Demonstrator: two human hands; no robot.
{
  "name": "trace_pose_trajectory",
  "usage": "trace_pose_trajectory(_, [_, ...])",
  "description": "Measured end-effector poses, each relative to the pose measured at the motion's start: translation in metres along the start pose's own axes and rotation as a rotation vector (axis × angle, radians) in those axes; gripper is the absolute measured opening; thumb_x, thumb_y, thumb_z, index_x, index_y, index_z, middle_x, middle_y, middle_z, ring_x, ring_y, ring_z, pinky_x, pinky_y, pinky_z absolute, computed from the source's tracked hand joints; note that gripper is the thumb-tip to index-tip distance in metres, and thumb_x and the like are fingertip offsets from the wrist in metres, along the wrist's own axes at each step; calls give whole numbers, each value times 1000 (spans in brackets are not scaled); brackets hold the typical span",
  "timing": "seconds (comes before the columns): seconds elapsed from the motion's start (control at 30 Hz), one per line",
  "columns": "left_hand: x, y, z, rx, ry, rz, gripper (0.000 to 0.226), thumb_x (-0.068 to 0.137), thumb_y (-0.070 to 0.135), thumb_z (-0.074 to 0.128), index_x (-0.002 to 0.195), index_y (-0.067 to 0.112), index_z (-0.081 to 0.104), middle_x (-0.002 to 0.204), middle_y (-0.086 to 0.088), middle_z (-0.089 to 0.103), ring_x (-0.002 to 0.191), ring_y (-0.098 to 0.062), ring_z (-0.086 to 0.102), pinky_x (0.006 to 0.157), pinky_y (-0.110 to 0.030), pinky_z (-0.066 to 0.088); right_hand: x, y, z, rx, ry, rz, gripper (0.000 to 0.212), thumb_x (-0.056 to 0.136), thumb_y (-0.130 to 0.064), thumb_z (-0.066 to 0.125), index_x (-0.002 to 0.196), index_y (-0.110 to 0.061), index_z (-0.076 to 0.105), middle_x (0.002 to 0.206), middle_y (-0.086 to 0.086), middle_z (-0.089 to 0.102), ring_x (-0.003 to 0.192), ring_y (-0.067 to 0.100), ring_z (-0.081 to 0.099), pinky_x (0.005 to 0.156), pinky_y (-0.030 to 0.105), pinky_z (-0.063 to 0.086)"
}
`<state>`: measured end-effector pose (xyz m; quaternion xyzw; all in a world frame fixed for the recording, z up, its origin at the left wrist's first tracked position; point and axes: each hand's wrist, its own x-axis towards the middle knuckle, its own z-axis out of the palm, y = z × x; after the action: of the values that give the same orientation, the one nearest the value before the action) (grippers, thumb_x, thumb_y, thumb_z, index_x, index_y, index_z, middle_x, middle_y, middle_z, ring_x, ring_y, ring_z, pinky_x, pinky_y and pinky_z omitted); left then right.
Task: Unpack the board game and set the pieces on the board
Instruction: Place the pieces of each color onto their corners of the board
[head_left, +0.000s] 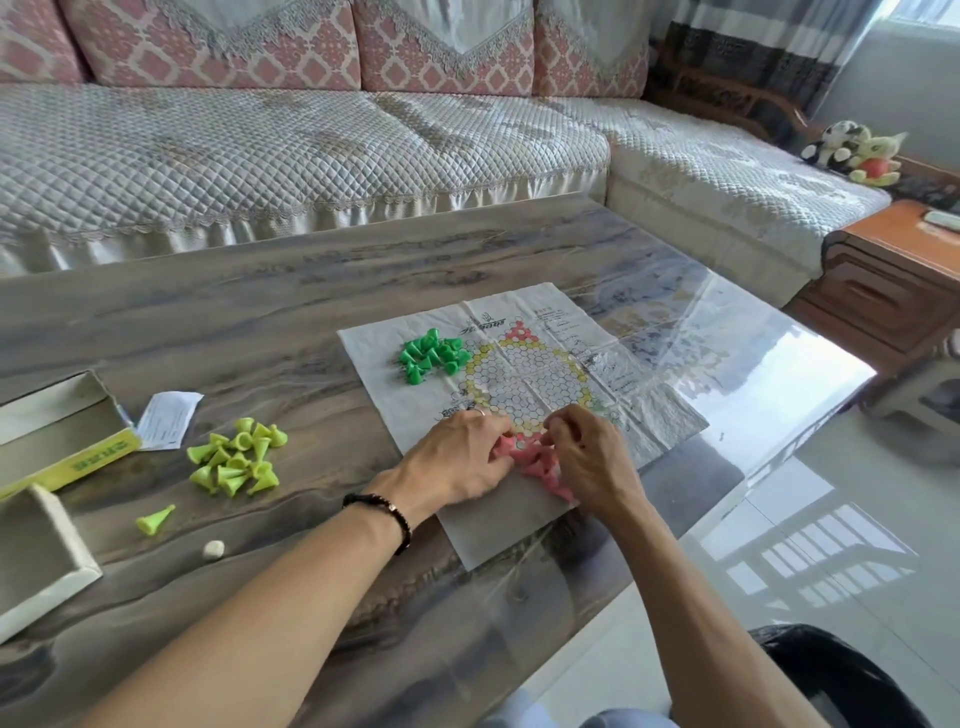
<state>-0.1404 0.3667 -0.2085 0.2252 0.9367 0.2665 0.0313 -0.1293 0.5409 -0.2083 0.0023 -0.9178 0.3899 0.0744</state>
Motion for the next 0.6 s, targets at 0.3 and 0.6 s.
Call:
trace_pose_trajectory(0.3, [-22, -3, -35, 126, -143, -26, 80, 76, 43, 77, 144, 21, 42, 136, -6, 52, 120, -21, 52, 100, -33, 43, -22, 14, -33, -170, -103, 54, 42, 89, -44, 52, 123, -20, 57, 117, -2, 57, 98, 15, 55, 88, 38, 47])
trace_pose_trajectory(0.6, [-13, 4, -27, -104, -239, -127, 76, 77, 9, 80, 143, 12, 42, 100, 0, 52, 71, -4, 51, 57, -13, 38, -29, 6, -33, -217, -286, 11, 71, 74, -33, 73, 136, -14, 44, 114, -3, 45, 96, 15, 52, 78, 24, 40])
